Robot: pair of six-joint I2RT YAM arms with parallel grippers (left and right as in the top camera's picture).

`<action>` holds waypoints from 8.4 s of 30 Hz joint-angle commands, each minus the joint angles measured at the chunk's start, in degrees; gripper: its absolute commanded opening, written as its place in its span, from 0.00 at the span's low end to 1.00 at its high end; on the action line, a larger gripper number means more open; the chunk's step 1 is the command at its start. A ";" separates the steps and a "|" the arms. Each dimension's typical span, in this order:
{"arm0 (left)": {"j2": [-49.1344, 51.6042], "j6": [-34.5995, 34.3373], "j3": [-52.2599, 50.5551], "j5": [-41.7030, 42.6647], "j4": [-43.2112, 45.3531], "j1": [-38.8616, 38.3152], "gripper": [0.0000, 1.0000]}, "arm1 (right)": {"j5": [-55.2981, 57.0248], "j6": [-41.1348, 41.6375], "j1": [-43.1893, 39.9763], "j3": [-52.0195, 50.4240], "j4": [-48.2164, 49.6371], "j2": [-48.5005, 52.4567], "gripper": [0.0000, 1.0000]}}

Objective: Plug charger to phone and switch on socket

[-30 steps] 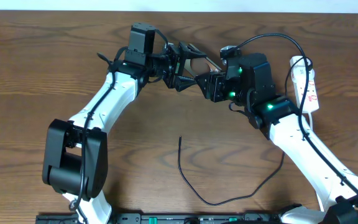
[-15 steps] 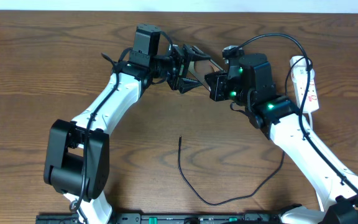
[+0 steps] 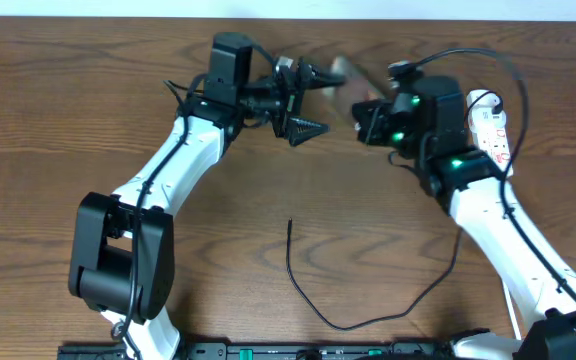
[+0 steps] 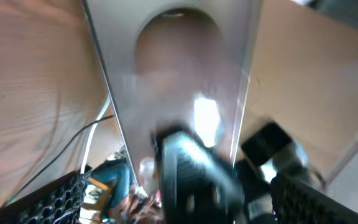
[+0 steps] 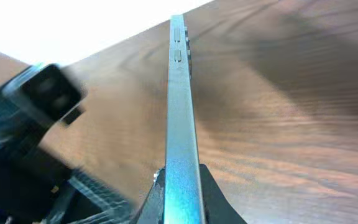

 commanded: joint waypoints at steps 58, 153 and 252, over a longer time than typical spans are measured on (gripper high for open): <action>-1.40 -6.88 1.64 -17.92 13.22 3.78 0.07 | -8.74 62.73 10.88 1.16 17.66 -0.31 0.01; -1.38 32.52 1.31 20.87 13.18 31.06 0.07 | 15.63 24.96 34.07 20.65 -43.60 33.81 0.20; -1.38 7.69 1.27 5.81 50.07 26.01 0.07 | -64.26 10.16 12.02 22.60 35.93 33.22 0.01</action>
